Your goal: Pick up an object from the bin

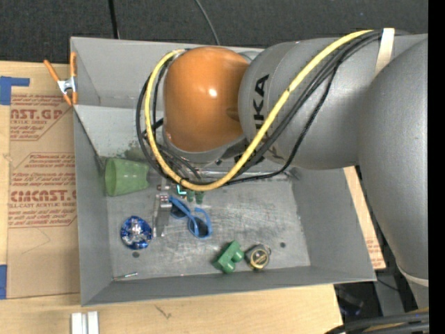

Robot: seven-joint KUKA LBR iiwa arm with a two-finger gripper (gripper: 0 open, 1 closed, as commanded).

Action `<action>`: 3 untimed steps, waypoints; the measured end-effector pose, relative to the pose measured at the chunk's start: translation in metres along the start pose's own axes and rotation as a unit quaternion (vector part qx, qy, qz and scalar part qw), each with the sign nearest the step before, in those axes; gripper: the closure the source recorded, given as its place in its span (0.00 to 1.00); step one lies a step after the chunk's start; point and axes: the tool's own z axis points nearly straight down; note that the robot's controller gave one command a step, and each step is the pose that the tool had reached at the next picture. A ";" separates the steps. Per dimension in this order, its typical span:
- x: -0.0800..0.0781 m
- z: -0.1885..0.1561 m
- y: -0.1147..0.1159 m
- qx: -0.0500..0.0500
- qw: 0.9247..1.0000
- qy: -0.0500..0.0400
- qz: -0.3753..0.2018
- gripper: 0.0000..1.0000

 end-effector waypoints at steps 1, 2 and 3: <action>0.047 0.121 0.018 0.000 1.000 0.000 0.031 0.00; 0.022 0.132 -0.009 -0.004 1.000 -0.007 0.008 0.00; 0.020 0.131 -0.011 -0.003 1.000 -0.011 0.010 1.00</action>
Offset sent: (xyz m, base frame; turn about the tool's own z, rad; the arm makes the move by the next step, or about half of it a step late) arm -0.0456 0.0169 -0.1174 0.0639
